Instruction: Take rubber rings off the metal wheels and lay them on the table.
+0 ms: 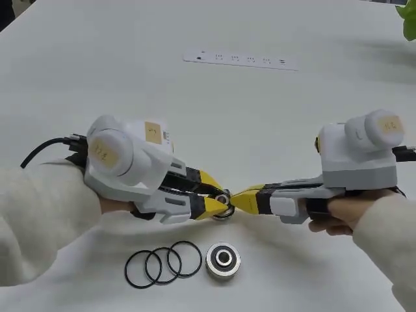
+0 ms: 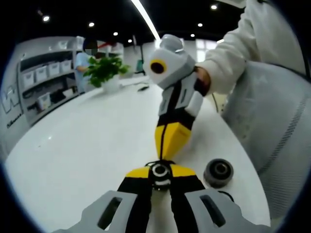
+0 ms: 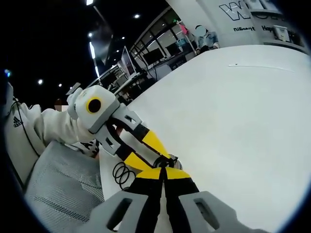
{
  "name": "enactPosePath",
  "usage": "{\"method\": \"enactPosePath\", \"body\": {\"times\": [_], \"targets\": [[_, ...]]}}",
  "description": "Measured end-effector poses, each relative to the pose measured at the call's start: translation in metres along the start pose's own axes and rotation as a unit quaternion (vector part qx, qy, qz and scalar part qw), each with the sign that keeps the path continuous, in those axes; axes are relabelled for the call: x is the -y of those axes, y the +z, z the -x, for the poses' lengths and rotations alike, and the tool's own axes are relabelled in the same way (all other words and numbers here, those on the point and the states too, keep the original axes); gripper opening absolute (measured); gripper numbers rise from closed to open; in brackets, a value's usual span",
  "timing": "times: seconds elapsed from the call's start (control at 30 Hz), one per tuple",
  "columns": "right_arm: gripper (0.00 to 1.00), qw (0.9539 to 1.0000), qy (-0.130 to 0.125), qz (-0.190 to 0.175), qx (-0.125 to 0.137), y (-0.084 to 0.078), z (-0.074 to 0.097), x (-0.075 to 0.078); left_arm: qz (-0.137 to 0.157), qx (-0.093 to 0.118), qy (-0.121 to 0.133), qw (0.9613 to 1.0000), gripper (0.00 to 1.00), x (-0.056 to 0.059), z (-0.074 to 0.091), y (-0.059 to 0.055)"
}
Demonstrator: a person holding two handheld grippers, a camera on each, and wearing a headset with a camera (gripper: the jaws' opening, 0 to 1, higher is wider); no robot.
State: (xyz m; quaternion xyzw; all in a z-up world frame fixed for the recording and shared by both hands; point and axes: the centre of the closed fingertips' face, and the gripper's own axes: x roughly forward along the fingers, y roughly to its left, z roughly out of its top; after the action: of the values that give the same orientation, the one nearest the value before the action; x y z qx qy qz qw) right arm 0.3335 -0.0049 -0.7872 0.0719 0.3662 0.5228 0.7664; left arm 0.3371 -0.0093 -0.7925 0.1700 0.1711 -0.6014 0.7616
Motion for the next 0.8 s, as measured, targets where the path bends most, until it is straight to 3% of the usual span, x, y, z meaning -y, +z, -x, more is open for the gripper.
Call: {"method": "enactPosePath", "body": {"times": [0.23, 0.47, 0.63, 0.8], "targets": [[0.0, 1.0, 0.004, 0.005, 0.006, 0.0053, -0.0011, -0.0028, 0.001, -0.002, 0.003, 1.0, 0.14, -0.0001, -0.0001, 0.0002], [0.0, 1.0, -0.009, -0.001, -0.002, 0.002, -0.0001, 0.0025, -0.001, -0.004, 0.004, 1.0, 0.14, -0.0004, 0.0, 0.0002], [0.0, 0.9999, -0.012, -0.003, -0.006, 0.001, 0.0, 0.0034, -0.009, -0.02, 0.004, 0.9997, 0.14, 0.0015, 0.0016, 0.0005], [0.0, 0.9999, -0.014, -0.001, -0.006, 0.0025, 0.0012, 0.0033, -0.015, -0.02, 0.003, 0.9997, 0.19, 0.0037, 0.0082, 0.0053]]}}
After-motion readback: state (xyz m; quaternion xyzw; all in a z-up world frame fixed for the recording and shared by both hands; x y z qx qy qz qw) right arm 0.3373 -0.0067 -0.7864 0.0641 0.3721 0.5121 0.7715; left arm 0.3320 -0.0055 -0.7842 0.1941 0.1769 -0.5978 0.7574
